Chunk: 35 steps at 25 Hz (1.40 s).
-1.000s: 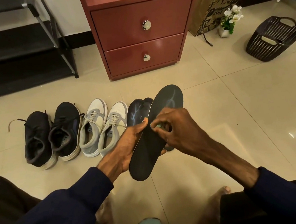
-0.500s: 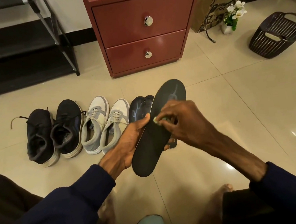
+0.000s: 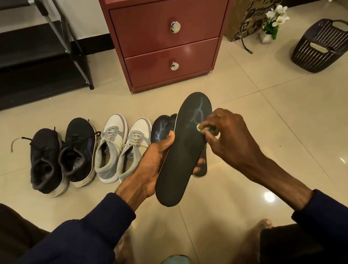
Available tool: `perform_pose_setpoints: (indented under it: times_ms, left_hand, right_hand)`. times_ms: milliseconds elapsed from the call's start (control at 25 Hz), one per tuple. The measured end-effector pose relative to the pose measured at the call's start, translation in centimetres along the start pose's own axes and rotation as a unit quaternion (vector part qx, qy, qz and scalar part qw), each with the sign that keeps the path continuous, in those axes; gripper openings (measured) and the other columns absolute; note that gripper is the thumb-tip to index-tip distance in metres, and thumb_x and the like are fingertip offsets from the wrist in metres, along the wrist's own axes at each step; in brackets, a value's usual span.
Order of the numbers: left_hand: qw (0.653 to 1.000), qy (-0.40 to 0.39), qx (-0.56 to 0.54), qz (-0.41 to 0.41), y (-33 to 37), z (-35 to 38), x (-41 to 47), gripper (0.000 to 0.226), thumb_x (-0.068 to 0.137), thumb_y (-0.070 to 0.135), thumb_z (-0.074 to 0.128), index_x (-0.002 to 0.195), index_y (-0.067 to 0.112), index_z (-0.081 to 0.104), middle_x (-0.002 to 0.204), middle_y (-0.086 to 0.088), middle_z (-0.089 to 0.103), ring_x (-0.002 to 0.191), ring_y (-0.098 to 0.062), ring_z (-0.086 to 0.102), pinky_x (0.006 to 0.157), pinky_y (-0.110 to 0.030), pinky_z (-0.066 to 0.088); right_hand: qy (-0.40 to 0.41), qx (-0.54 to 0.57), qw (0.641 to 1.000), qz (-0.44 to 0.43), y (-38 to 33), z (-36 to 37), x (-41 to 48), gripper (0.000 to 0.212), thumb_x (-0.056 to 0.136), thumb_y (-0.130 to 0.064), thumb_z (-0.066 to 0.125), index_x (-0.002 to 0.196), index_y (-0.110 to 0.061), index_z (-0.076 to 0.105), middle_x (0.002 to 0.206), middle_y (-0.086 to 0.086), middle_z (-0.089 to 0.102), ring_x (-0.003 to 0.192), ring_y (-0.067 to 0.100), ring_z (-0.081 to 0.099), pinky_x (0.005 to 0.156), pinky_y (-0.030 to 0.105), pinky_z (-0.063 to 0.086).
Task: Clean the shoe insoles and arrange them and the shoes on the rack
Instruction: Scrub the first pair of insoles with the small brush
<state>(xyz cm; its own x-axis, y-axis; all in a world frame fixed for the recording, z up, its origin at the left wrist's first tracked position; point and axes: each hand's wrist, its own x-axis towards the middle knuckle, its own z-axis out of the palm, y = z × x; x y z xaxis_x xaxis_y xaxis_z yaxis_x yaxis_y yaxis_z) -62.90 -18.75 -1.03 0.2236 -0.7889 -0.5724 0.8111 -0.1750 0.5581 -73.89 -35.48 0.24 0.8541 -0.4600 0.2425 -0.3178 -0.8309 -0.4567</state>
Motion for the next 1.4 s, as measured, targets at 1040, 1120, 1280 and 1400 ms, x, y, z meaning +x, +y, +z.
perform_pose_setpoints:
  times_ms: [1040,1120,1280,1400]
  left_hand:
    - [0.999,0.013,-0.034,0.016,-0.6,-0.9,1.1,0.05,0.106,0.046,0.046,0.122,0.008,0.075,0.12,-0.021,0.07,0.096,-0.037,0.066,0.084,-0.046,0.057]
    - [1.0,0.007,-0.024,0.008,-0.6,-0.4,0.8,0.053,0.106,0.045,0.043,0.111,0.007,0.079,0.11,-0.021,0.073,0.091,-0.036,0.066,0.077,-0.042,0.059]
    - [0.999,0.02,-0.034,0.018,-0.8,-0.9,0.9,0.042,0.105,0.043,0.053,0.128,0.012,0.071,0.113,-0.015,0.074,0.087,-0.03,0.073,0.082,-0.045,0.059]
    - [1.0,0.011,-0.019,0.006,-0.6,-0.8,1.0,0.049,0.105,0.046,0.049,0.125,0.008,0.072,0.118,-0.021,0.071,0.093,-0.035,0.071,0.083,-0.047,0.059]
  right_hand:
    - [-0.055,0.026,0.998,-0.03,-1.1,0.3,-0.3,0.015,0.082,-0.007,0.077,0.097,-0.009,0.077,0.094,0.009,0.068,0.084,0.019,0.06,0.074,0.035,0.056]
    - [-0.012,0.001,1.0,0.018,-0.3,0.3,-0.1,0.017,0.081,-0.006,0.077,0.098,-0.008,0.076,0.096,0.01,0.068,0.087,0.024,0.061,0.077,0.039,0.056]
    - [-0.14,0.083,0.982,-0.099,-3.9,1.1,-2.6,0.015,0.082,-0.007,0.078,0.097,-0.009,0.077,0.094,0.006,0.069,0.085,0.017,0.062,0.074,0.025,0.052]
    - [-0.047,0.067,0.994,-0.067,-1.4,0.8,-0.4,0.015,0.081,-0.004,0.077,0.095,-0.009,0.078,0.092,0.006,0.069,0.083,0.019,0.061,0.075,0.032,0.054]
